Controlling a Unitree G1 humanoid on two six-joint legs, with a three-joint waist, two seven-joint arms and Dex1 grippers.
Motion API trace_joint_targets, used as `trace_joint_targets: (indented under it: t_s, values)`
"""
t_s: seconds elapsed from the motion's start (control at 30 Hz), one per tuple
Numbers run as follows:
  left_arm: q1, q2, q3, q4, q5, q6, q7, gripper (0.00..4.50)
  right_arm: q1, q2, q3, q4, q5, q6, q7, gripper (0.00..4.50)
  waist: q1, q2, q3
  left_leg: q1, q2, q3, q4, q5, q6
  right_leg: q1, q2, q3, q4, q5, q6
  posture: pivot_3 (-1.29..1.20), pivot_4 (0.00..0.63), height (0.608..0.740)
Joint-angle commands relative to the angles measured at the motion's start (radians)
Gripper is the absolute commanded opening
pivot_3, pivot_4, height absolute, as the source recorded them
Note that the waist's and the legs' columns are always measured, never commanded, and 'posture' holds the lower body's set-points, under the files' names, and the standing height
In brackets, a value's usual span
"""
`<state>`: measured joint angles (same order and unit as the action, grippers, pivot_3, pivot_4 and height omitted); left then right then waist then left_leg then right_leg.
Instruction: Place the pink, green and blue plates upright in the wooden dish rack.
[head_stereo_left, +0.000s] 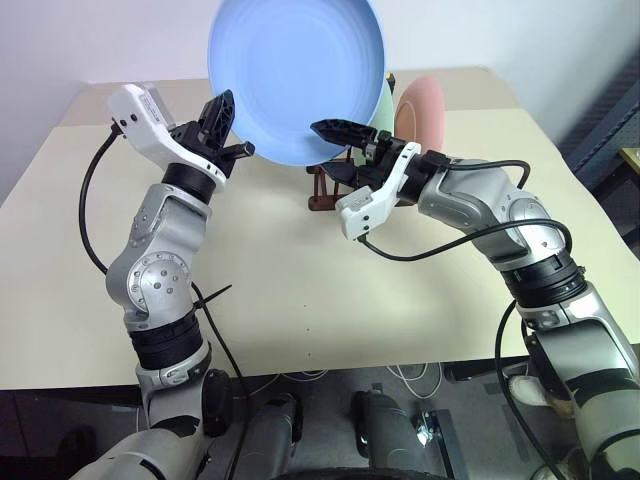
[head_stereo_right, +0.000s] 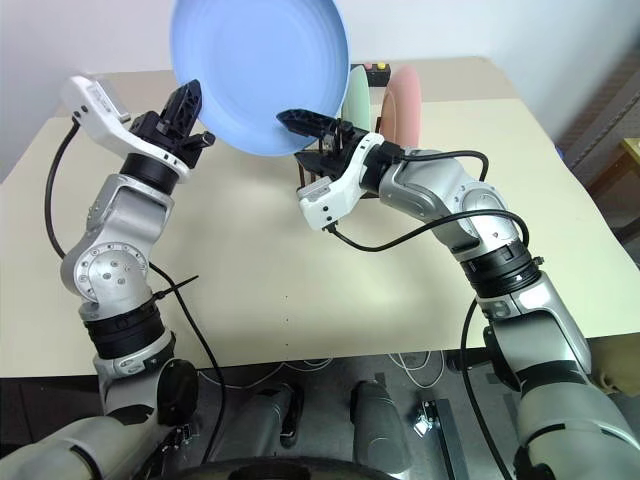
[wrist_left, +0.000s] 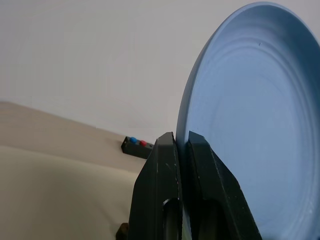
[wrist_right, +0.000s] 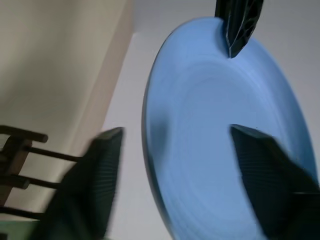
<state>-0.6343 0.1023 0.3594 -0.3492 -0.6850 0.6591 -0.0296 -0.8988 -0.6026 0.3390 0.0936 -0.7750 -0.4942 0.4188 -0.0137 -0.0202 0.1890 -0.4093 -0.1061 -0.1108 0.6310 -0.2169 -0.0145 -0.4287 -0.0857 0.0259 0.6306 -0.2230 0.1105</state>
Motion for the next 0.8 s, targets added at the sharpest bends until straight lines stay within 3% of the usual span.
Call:
trace_joint_targets:
  t_s: [0.03,0.1,0.27,0.37,0.47,0.6,0.7,0.8]
  values:
    - [-0.007,0.019,-0.009,-0.042,-0.021,-0.031,-0.007,0.0,-0.036,0.012,-0.005,-0.007,0.003,0.01,-0.006,1.11,0.0,0.0,0.0,0.0,0.0,0.0,0.0,0.0,0.0,0.0,0.0,0.0,0.0,0.0,0.0,0.0,0.15,0.74]
    - [-0.007,0.027,-0.013,-0.04,-0.019,-0.036,-0.007,0.0,-0.04,0.013,-0.007,-0.003,0.004,0.012,-0.007,0.08,0.001,0.0,0.0,0.0,0.0,0.0,0.0,0.0,0.0,0.0,0.0,0.0,0.0,0.0,0.0,0.0,0.15,0.74]
    - [-0.008,0.034,-0.019,-0.035,-0.059,-0.025,-0.017,0.0,-0.043,0.015,-0.01,-0.001,0.004,0.015,-0.011,0.03,0.001,0.0,0.0,0.0,0.0,0.0,0.0,0.0,0.0,0.0,0.0,0.0,0.0,0.0,0.0,0.0,0.15,0.74]
    - [-0.005,0.029,-0.011,-0.03,-0.111,-0.007,-0.02,1.05,-0.036,0.029,-0.028,-0.004,0.04,0.024,-0.018,0.0,0.001,0.0,0.0,0.0,0.0,0.0,0.0,0.0,0.0,0.0,0.0,0.0,0.0,0.0,0.0,0.0,0.15,0.74]
    - [0.0,0.058,-0.004,-0.011,-0.136,-0.001,-0.042,2.52,-0.042,0.035,-0.037,0.0,0.068,0.024,-0.017,0.0,0.0,0.0,0.0,0.0,0.0,0.0,0.0,0.0,0.0,0.0,0.0,0.0,0.0,0.0,0.0,0.0,0.15,0.74]
    - [-0.056,0.229,0.044,0.166,-0.096,-0.031,-0.16,4.43,-0.052,0.027,-0.041,0.0,0.072,0.031,-0.022,0.0,-0.003,0.0,0.0,0.001,0.0,0.0,0.0,0.0,0.0,0.0,0.001,0.0,0.0,0.0,0.0,0.0,0.15,0.74]
    - [-0.08,0.314,0.071,0.249,-0.108,-0.045,-0.222,4.43,-0.064,0.031,-0.067,0.011,0.11,0.051,-0.021,0.0,-0.002,0.0,0.0,0.001,0.001,0.0,0.0,0.0,0.0,0.0,0.002,0.0,0.0,0.0,-0.001,0.0,0.15,0.74]
    - [-0.066,0.373,0.055,0.29,-0.125,-0.004,-0.285,4.43,-0.093,0.12,-0.164,-0.021,0.384,0.145,0.028,0.0,-0.004,0.0,0.0,0.001,0.001,-0.001,-0.001,0.0,0.0,0.0,0.002,0.0,-0.001,0.0,-0.001,0.0,0.15,0.74]
